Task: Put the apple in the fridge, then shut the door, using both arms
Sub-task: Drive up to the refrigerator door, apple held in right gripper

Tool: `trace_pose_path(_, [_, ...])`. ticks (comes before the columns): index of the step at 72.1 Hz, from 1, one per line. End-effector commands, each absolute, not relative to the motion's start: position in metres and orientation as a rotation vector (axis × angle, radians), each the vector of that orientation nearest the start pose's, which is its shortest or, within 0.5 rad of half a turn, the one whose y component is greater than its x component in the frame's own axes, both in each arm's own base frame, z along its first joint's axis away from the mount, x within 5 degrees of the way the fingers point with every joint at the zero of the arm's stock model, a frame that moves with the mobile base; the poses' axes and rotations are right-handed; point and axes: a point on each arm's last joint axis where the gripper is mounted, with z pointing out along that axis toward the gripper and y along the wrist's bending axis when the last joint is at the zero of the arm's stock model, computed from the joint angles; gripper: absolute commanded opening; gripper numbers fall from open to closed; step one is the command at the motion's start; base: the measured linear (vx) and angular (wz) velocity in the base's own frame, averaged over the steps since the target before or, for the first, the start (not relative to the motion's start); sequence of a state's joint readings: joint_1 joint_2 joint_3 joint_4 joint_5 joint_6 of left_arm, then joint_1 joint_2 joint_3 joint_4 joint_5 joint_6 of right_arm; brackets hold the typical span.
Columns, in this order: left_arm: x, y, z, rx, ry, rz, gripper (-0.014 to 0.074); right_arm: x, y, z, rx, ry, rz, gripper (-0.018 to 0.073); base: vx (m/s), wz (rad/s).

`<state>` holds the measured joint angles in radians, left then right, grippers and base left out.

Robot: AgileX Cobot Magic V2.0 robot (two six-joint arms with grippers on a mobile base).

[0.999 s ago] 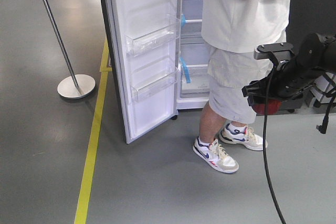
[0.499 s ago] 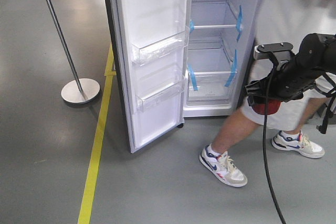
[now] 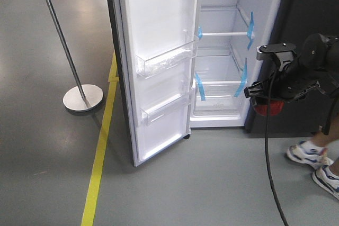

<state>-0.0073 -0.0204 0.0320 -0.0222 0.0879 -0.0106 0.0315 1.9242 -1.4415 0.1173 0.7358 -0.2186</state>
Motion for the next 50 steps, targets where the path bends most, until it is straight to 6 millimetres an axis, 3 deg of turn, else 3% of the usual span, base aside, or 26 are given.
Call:
trace_pose_path(1, [0.0554,-0.0007,0.2038,-0.021,1.493,-0.044,-0.0006,0.4134,0.0199,0.2469,-0.244,2.568,0.059,0.0174,0.17,0.04])
trace_pose_path(50, [0.0554,-0.0007,0.2038,-0.021,1.493,-0.044,-0.0006,0.4134,0.0199,0.2469,-0.244,2.568,0.059,0.0174,0.18,0.02])
